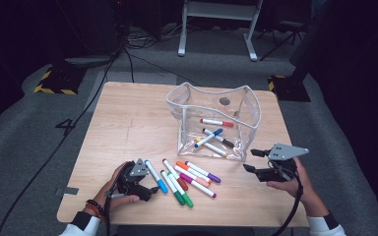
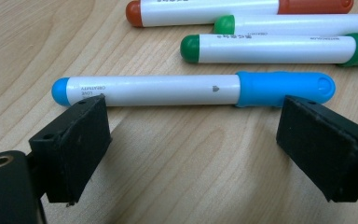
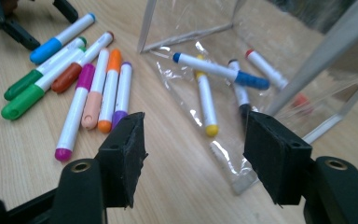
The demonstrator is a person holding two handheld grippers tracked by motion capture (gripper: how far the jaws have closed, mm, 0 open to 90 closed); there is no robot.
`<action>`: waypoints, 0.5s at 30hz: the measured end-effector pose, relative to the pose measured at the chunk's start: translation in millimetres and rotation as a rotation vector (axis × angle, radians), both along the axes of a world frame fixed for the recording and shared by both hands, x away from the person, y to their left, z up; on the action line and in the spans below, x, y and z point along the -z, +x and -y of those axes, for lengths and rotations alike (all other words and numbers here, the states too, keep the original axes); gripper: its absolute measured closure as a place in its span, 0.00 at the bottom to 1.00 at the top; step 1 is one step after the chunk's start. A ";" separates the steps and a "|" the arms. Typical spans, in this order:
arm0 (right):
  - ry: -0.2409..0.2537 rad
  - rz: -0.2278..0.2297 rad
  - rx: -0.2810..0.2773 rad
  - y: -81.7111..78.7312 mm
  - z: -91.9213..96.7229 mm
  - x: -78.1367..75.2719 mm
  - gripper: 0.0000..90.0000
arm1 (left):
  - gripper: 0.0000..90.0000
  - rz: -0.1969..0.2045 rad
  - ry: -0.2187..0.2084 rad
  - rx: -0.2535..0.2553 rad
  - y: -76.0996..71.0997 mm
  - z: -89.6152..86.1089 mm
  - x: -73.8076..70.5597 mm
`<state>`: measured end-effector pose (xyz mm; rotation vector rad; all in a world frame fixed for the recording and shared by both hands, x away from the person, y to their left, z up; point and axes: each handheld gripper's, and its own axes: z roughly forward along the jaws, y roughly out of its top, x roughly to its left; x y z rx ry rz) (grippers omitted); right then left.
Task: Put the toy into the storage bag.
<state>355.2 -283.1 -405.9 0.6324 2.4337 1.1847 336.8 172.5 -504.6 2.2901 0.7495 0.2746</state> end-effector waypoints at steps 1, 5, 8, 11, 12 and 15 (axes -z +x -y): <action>-0.008 -0.011 -0.005 0.3 -2.8 5.4 0.46 | 0.11 0.000 -0.001 -0.001 0.0 0.1 0.0; -0.003 -0.050 -0.051 2.6 -16.5 25.1 0.52 | 0.11 0.000 0.000 0.000 0.0 0.0 0.0; -0.004 -0.075 -0.078 4.4 -24.9 34.2 0.52 | 0.11 0.000 0.000 0.000 0.0 0.0 0.0; -0.051 -0.113 -0.104 8.6 -45.2 55.4 0.52 | 0.11 0.001 0.000 0.000 0.0 0.0 0.0; -0.059 -0.115 -0.109 8.7 -48.4 58.4 0.53 | 0.11 0.000 0.000 0.000 0.0 0.0 0.0; -0.079 -0.131 -0.122 11.1 -59.6 67.2 0.56 | 0.11 0.001 -0.001 -0.001 0.0 0.0 0.0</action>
